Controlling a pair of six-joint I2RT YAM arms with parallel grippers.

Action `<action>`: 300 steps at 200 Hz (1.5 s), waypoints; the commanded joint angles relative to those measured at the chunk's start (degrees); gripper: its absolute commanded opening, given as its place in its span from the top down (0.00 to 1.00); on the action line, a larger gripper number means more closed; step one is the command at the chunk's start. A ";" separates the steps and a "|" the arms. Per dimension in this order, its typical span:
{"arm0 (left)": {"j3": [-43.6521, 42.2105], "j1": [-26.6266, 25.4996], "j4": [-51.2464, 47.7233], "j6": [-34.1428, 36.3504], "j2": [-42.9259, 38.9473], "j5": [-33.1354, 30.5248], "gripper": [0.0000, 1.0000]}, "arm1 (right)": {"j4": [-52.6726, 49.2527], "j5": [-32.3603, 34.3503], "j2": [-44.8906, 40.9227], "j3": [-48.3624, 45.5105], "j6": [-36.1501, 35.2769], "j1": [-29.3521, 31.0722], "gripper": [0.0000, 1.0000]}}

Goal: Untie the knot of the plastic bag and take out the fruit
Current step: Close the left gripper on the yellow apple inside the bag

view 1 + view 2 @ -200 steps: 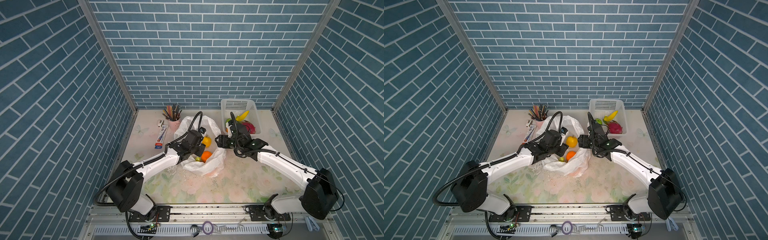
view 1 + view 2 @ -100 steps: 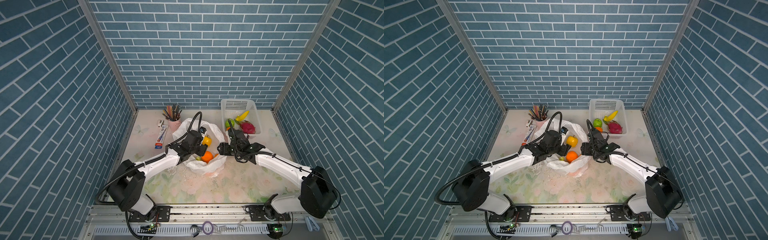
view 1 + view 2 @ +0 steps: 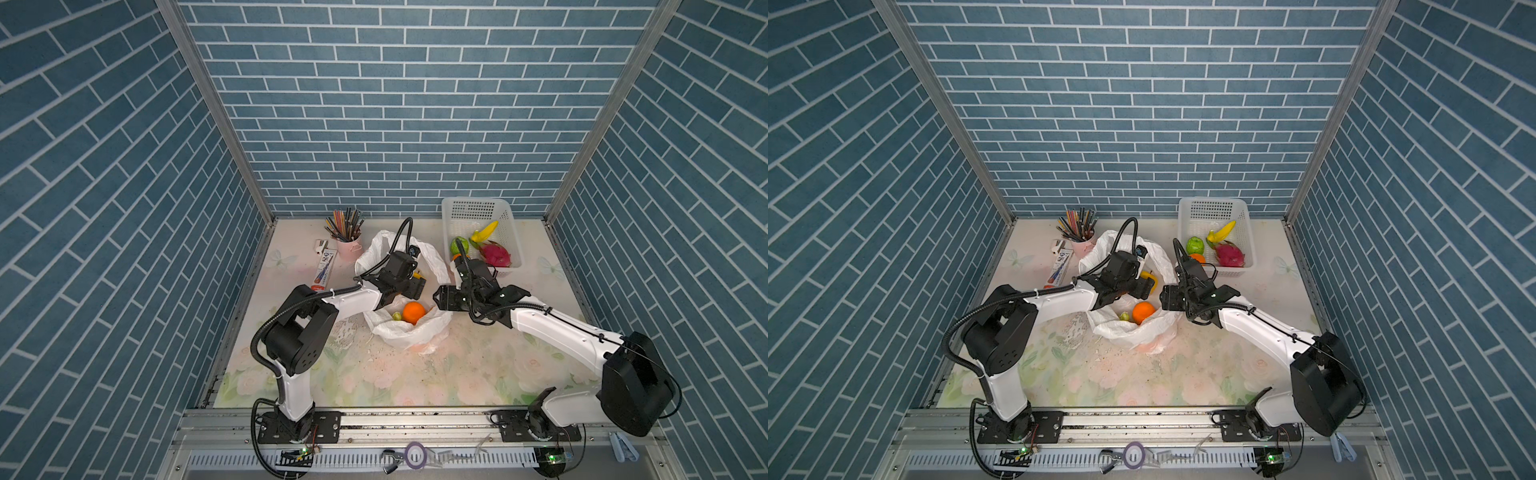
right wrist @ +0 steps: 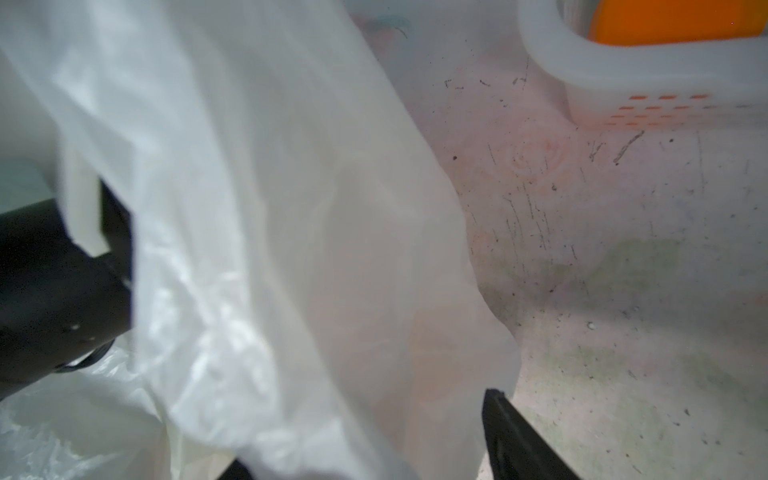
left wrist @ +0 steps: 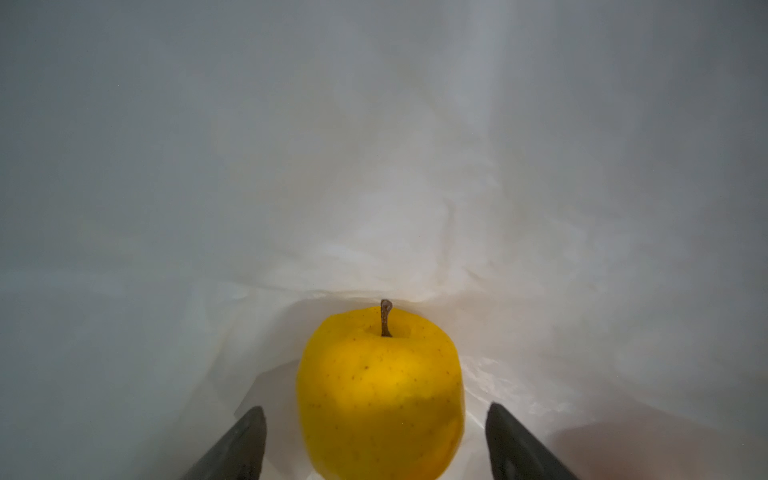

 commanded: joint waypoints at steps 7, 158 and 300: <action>2.81 0.57 1.49 1.72 4.02 0.12 0.14 | 0.07 -0.29 -0.67 1.45 1.06 0.04 0.31; -6.07 0.75 5.13 1.99 -7.81 7.08 0.49 | 0.91 2.96 -1.00 4.27 2.73 0.00 0.30; -25.57 0.75 17.49 7.75 -30.89 16.66 0.51 | 4.90 0.28 -6.25 7.25 3.61 -1.04 0.14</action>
